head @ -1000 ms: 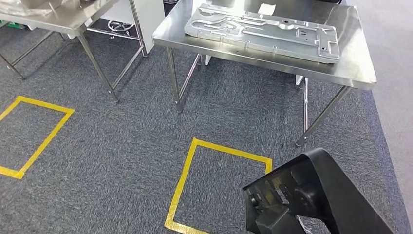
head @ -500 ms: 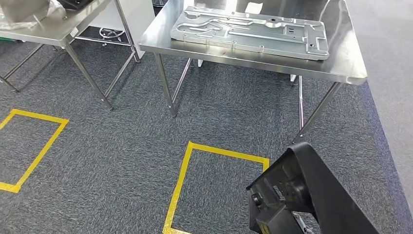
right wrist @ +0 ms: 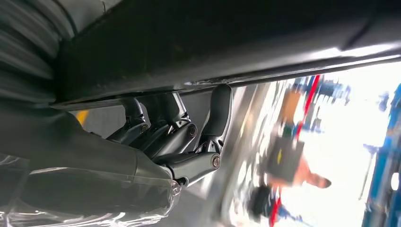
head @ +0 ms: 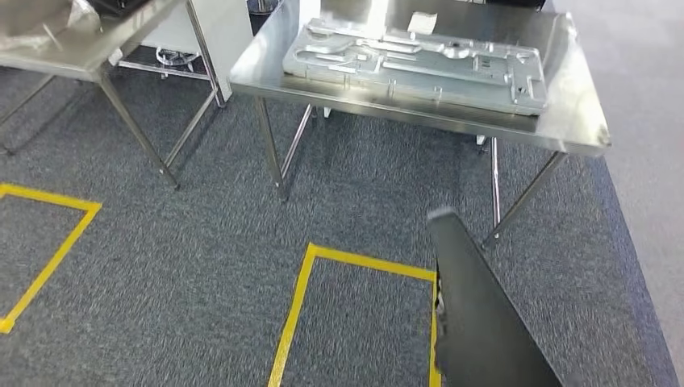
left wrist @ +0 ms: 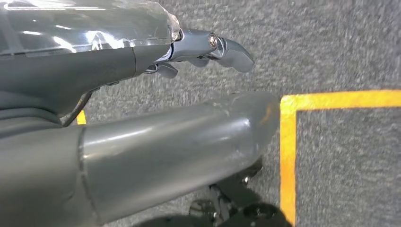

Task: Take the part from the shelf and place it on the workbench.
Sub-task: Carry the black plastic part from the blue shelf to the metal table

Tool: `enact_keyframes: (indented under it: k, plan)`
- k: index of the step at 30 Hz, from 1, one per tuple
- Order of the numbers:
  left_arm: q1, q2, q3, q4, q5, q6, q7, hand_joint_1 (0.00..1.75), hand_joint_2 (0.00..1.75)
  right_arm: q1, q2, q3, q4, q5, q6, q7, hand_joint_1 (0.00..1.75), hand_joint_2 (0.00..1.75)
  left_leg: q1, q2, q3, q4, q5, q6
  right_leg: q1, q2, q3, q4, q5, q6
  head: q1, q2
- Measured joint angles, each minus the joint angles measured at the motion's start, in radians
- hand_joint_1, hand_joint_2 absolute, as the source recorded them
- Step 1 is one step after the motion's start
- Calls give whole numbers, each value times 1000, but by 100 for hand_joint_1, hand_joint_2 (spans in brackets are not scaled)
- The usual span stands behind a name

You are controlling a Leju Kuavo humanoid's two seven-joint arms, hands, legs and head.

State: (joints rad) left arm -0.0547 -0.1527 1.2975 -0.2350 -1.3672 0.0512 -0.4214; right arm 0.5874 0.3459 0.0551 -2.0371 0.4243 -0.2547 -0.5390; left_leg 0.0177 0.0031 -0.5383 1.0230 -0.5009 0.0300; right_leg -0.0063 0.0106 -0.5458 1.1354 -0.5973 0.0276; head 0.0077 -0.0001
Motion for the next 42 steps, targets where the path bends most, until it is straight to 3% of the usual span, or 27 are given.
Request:
enact_keyframes:
  k: [2,3,4,6,7,9,10,13,15,17,18,19,20,22,23,26,28,30,33,34,35,37,38,40,42]
  plan:
    - [0,3,-1,0,-7,-1,3,0,0,-23,-11,-4,-5,46,-82,32,175,175,0,2,7,0,-8,2,-3,-1,-86,121,-41,6,2,0]
    - [0,5,-1,0,-9,-1,5,0,0,-32,-17,-6,-7,62,-107,46,175,175,0,2,12,0,-13,2,-5,-3,-117,154,-41,8,2,0]
    - [0,6,-1,0,-10,-2,5,0,0,-38,-22,-8,-9,68,-119,55,175,175,0,2,21,0,-20,1,-6,-4,-130,150,-18,9,2,0]
    - [1,7,-2,0,-11,-3,6,0,0,-47,-29,-9,-13,74,-126,64,175,175,1,1,42,-1,-35,-4,-7,-8,-105,43,73,5,2,0]
    - [0,7,-2,0,-11,-3,6,0,0,-51,-31,-9,-15,76,-127,65,175,175,1,1,53,-1,-42,-7,-5,-10,-87,-14,104,2,2,0]
    - [-2,7,-2,0,-12,-4,7,0,0,-57,-35,-9,-19,81,-133,65,175,175,0,2,65,-6,-55,-19,2,-16,-68,-82,116,-10,3,0]
    - [-2,8,-2,0,-13,-4,7,0,0,-59,-37,-10,-21,90,-145,66,175,175,-1,2,70,-5,-56,-26,5,-17,-67,-86,107,-18,3,0]
    - [-4,10,-5,0,-27,-5,6,0,0,-78,-44,-12,-25,166,-253,94,175,175,-1,4,82,25,-63,-43,2,-12,-40,-101,116,-42,0,0]
    - [-10,12,-12,0,-40,-9,5,0,0,-116,-62,-17,-26,235,-334,146,175,175,1,4,42,109,-99,-46,1,-10,-23,-104,110,-53,-9,0]
    - [-13,15,-19,0,-47,-12,4,0,0,-160,-91,-23,-24,289,-371,200,175,175,2,3,-37,225,-150,-48,4,-7,-15,-104,99,-59,-16,0]
    - [-12,17,-23,0,-49,-14,4,0,0,-183,-106,-25,-21,310,-380,221,175,175,1,3,-70,260,-161,-49,6,-4,-10,-104,94,-60,-17,0]
    - [-12,20,-26,0,-50,-15,4,0,0,-205,-120,-26,-16,331,-388,237,175,175,1,3,-90,265,-153,-48,8,-1,-2,-103,87,-60,-18,0]
    - [-11,22,-28,0,-53,-16,5,0,0,-229,-134,-27,-11,358,-399,251,175,175,0,3,-95,235,-122,-44,10,1,8,-103,80,-59,-18,0]
    - [-11,27,-33,0,-59,-17,5,0,0,-271,-154,-24,0,419,-420,273,175,175,-6,3,-75,122,-29,-32,12,2,31,-104,64,-55,-17,0]
    - [-11,29,-35,0,-62,-17,6,0,0,-290,-164,-19,7,453,-428,283,175,175,-11,3,-68,77,-6,-27,12,3,38,-104,58,-52,-15,0]
    - [-10,34,-44,1,-68,-19,10,0,0,-334,-189,4,25,549,-434,308,175,175,-20,1,-63,34,8,-10,10,3,47,-100,51,-33,-13,0]
    - [-11,35,-51,1,-71,-19,12,0,0,-357,-206,25,39,606,-425,331,175,175,-15,-2,-41,17,23,0,10,1,51,-81,50,-21,-13,0]
    - [-15,35,-55,1,-77,-20,12,0,0,-384,-224,49,53,637,-410,351,175,175,-8,-3,-19,5,22,6,7,-2,18,-15,24,-10,-9,0]
    - [-18,36,-60,1,-80,-21,12,0,0,-406,-247,76,76,645,-395,372,175,175,-7,-7,-5,3,9,8,-5,-4,-95,137,-36,7,-5,0]
    - [-17,36,-62,1,-81,-22,12,0,0,-410,-253,82,83,647,-388,382,175,175,-6,-8,2,3,2,6,-9,-5,-119,151,-31,12,-5,0]
    - [-15,36,-64,1,-82,-23,12,0,0,-416,-259,88,93,649,-378,393,175,175,-4,-10,11,3,-6,2,-13,-6,-127,133,-5,17,-5,0]
    - [-13,36,-69,1,-84,-28,12,0,0,-434,-271,100,112,654,-347,417,175,175,0,-10,34,2,-23,-7,-18,-8,-102,20,87,21,-5,0]
    - [-14,37,-72,2,-85,-30,12,0,0,-446,-278,107,126,655,-328,429,175,175,1,-10,44,2,-31,-13,-16,-11,-90,-33,112,20,-4,0]
    - [-17,38,-76,2,-89,-33,13,0,0,-471,-289,122,154,651,-296,450,175,175,1,-10,56,1,-44,-28,-9,-15,-78,-81,126,5,-1,0]
    - [-20,40,-78,2,-93,-35,13,0,0,-491,-295,134,178,639,-275,467,175,175,0,-9,67,7,-46,-44,-6,-14,-70,-83,123,-16,-1,0]
